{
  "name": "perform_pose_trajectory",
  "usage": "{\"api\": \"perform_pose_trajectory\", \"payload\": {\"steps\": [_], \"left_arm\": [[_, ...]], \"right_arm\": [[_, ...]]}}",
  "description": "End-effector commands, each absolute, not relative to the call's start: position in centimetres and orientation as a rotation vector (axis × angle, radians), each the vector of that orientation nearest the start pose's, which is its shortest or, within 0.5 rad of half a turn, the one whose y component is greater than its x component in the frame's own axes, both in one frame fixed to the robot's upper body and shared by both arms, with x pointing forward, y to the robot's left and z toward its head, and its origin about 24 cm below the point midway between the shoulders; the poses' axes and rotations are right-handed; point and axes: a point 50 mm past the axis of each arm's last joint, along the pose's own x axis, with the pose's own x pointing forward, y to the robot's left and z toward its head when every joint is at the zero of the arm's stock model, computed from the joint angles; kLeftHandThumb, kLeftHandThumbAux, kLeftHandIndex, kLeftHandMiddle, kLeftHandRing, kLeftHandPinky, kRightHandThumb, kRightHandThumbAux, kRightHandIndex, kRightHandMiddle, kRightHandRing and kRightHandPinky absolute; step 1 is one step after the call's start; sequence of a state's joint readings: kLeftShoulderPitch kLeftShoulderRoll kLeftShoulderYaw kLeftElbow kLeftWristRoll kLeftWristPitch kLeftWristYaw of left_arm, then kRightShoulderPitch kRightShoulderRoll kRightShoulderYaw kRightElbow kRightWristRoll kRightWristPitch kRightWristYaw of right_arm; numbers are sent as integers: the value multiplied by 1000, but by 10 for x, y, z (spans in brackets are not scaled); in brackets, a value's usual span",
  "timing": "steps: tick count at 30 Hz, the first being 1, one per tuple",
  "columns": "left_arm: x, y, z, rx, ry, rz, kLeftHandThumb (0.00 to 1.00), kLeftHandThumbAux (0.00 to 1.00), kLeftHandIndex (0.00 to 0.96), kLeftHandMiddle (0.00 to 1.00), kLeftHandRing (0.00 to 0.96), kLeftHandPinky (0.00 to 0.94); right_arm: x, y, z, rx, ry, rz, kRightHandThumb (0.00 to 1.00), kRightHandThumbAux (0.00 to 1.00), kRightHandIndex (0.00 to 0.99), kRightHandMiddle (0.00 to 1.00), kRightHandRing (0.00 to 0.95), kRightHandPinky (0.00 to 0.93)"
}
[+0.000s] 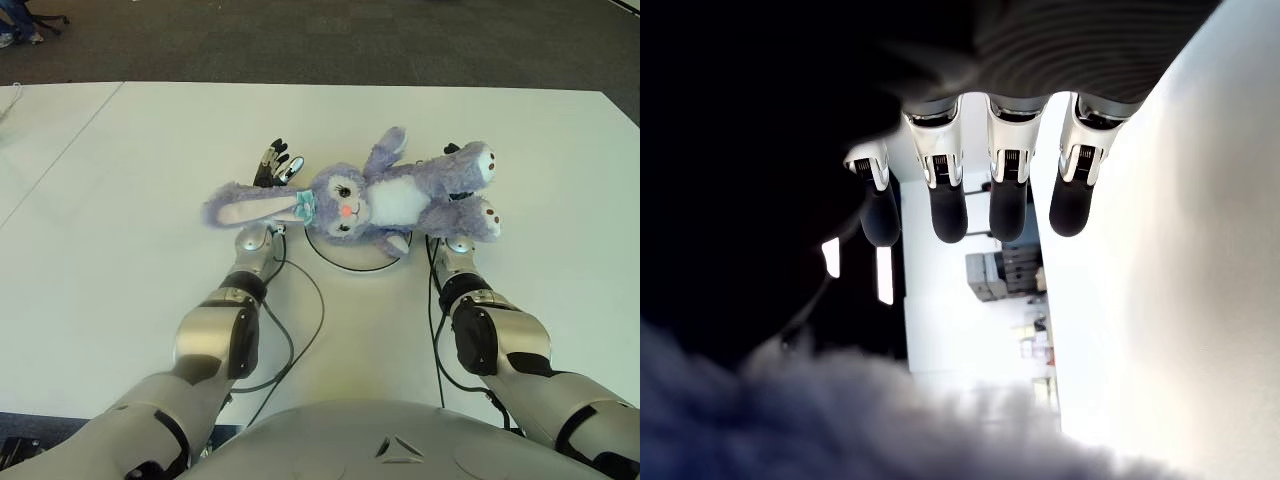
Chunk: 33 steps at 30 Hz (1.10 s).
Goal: Put the doll into the plate.
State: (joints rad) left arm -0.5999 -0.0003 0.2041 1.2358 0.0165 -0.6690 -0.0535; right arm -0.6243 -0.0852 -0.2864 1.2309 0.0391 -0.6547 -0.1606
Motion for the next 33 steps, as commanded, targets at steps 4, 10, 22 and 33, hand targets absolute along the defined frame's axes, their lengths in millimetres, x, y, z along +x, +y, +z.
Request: {"api": "perform_pose_trajectory", "payload": {"steps": [4, 10, 22, 33], "left_arm": [[245, 148, -91, -154, 436, 12, 0, 575, 56, 139, 135, 156], [245, 151, -93, -173, 454, 19, 0, 573, 66, 126, 117, 109], [244, 150, -94, -188, 457, 28, 0, 603, 72, 127, 112, 110], [245, 146, -91, -170, 427, 30, 0, 590, 68, 106, 94, 86]], "right_arm": [[242, -188, -91, 165, 443, -370, 0, 757, 118, 153, 131, 128], [241, -188, -92, 207, 441, -375, 0, 751, 126, 149, 128, 133], [242, -186, -92, 206, 438, -370, 0, 773, 134, 164, 138, 145], [242, -187, -91, 205, 436, -370, 2, 816, 139, 188, 163, 166]]}}
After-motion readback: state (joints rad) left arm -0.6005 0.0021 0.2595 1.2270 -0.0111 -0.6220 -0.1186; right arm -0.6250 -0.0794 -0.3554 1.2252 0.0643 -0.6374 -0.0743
